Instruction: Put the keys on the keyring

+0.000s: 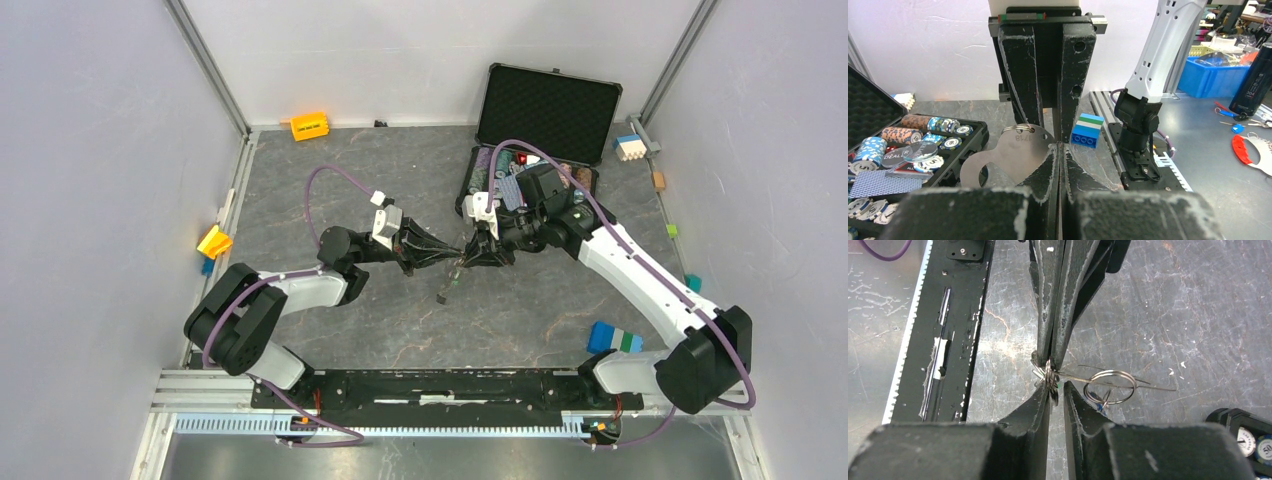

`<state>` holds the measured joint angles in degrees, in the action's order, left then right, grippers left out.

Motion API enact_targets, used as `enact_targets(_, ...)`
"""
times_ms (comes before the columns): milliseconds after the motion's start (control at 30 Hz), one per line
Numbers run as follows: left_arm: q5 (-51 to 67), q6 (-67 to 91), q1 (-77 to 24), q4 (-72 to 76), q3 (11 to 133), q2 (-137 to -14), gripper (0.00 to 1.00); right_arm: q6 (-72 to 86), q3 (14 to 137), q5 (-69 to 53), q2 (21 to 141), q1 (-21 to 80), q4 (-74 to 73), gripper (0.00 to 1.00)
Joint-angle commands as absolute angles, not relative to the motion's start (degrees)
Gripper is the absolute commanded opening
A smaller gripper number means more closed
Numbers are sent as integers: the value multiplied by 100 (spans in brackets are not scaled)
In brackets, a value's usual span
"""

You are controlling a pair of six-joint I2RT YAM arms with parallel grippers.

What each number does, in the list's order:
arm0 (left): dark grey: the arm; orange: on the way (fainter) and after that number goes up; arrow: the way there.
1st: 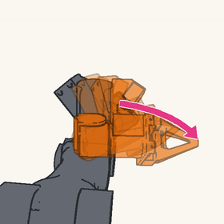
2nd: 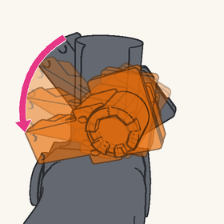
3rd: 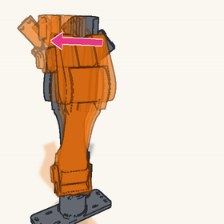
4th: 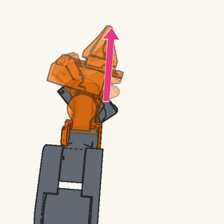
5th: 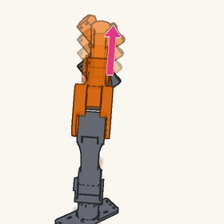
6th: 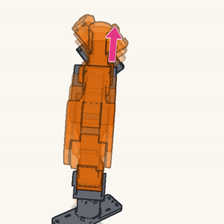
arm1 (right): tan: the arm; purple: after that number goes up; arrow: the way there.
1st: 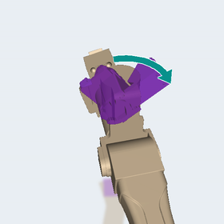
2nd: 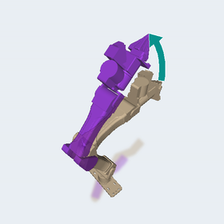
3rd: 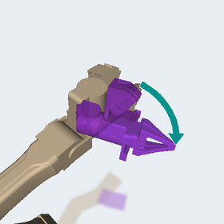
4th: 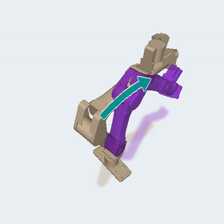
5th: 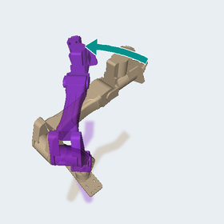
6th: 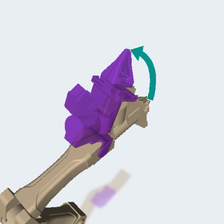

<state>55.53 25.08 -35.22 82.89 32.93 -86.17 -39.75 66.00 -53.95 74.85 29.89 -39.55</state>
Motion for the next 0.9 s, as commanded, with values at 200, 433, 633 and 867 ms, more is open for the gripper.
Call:
enact_targets(200, 5449, 2833, -3562, 8894, 3379, -8516, 2, -3819, 6470, -5253, 7227, 2979, -3649, 25)
enact_targets(433, 5427, 2896, -3563, 8914, 3370, -8524, 2, -3848, 6469, -5113, 6687, 2968, -3495, 43)
enact_targets(633, 5366, 2950, -3560, 8912, 3379, -8537, 2, -3766, 6386, -5308, 6563, 2966, -3295, 48)
enact_targets(867, 5335, 3013, -3561, 8913, 3384, -8528, 2, -3631, 6160, -5412, 6675, 2968, -3039, 45)
